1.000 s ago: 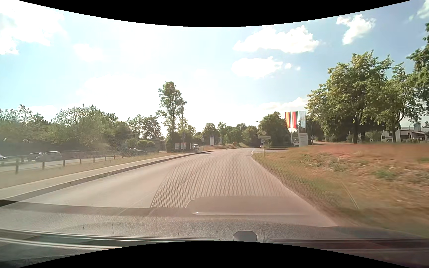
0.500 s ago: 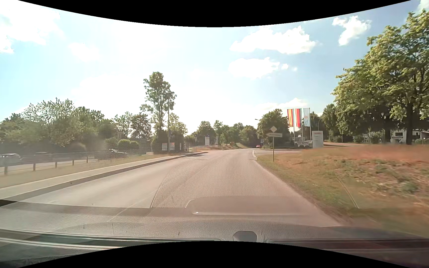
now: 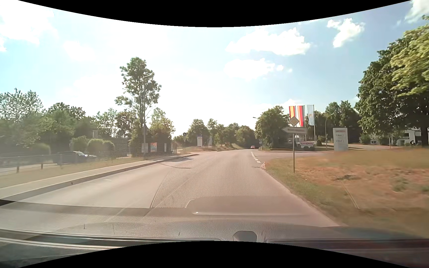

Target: Follow the waypoints while adhering to traffic rules and regulations

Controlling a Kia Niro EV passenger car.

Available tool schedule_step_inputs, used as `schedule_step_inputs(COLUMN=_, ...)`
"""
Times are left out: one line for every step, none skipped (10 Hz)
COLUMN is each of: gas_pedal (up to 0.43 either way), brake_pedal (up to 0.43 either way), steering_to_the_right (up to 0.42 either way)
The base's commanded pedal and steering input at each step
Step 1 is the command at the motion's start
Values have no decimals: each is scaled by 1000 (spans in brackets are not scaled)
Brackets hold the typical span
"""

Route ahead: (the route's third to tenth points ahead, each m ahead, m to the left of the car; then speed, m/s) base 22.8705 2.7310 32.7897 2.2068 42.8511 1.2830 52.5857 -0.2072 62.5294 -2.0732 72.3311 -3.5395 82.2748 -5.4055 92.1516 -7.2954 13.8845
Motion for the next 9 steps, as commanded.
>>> schedule_step_inputs(gas_pedal=150, brake_pedal=6, steering_to_the_right=16)
schedule_step_inputs(gas_pedal=138, brake_pedal=6, steering_to_the_right=16)
schedule_step_inputs(gas_pedal=118, brake_pedal=6, steering_to_the_right=15)
schedule_step_inputs(gas_pedal=87, brake_pedal=6, steering_to_the_right=15)
schedule_step_inputs(gas_pedal=79, brake_pedal=6, steering_to_the_right=14)
schedule_step_inputs(gas_pedal=67, brake_pedal=6, steering_to_the_right=14)
schedule_step_inputs(gas_pedal=67, brake_pedal=6, steering_to_the_right=13)
schedule_step_inputs(gas_pedal=59, brake_pedal=6, steering_to_the_right=12)
schedule_step_inputs(gas_pedal=59, brake_pedal=6, steering_to_the_right=12)
